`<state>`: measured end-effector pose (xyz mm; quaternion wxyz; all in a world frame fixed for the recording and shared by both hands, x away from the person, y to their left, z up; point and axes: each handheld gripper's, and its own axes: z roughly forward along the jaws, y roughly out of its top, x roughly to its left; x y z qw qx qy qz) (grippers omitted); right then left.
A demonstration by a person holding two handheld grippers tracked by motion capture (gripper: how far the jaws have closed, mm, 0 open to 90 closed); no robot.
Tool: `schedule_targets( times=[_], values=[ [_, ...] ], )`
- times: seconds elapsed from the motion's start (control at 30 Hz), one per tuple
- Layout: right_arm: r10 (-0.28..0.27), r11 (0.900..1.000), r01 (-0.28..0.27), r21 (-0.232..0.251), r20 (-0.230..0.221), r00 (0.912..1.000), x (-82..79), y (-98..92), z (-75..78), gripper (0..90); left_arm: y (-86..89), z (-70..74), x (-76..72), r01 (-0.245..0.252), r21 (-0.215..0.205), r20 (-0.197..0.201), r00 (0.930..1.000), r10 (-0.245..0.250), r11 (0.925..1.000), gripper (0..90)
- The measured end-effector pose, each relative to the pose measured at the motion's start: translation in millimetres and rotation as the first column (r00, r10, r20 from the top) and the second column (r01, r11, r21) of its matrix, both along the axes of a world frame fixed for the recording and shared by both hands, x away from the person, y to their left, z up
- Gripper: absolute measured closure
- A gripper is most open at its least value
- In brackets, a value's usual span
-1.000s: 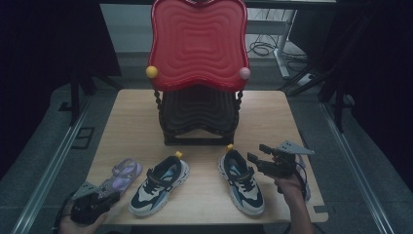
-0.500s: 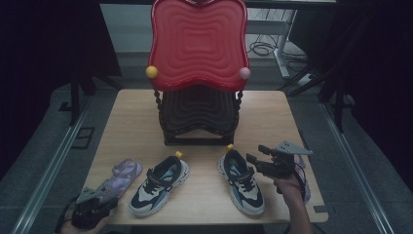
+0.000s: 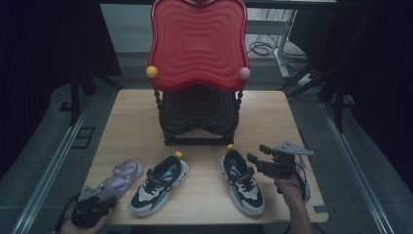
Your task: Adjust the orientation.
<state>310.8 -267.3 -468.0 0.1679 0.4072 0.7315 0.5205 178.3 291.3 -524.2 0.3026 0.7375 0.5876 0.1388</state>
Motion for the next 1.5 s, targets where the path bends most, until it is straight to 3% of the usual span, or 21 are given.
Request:
schedule_targets(
  times=[0.23,0.83,1.1,1.5],
  values=[
    [0.000,1.000,0.000,-0.004,0.001,1.0000,-0.3,0.9,-0.3,32.4,5.4,-3.1,1.3,-0.039,0.018,-0.005,0.9992,0.039,0.9991,90.0],
    [-0.003,1.000,0.003,-0.009,0.003,1.0000,-0.5,1.9,-1.4,32.4,22.9,1.5,17.1,-0.060,-0.023,-0.032,0.9978,0.059,0.9979,90.0],
    [0.001,1.000,-0.001,-0.014,0.002,1.0000,-0.4,2.8,-2.2,32.4,37.1,1.1,34.8,-0.090,-0.029,-0.036,0.9954,0.089,0.9955,90.0],
    [0.000,1.000,0.000,-0.016,-0.003,1.0000,-0.2,4.0,-3.4,32.4,52.5,0.7,57.2,-0.094,-0.036,-0.044,0.9947,0.093,0.9949,90.0]
  ],
)
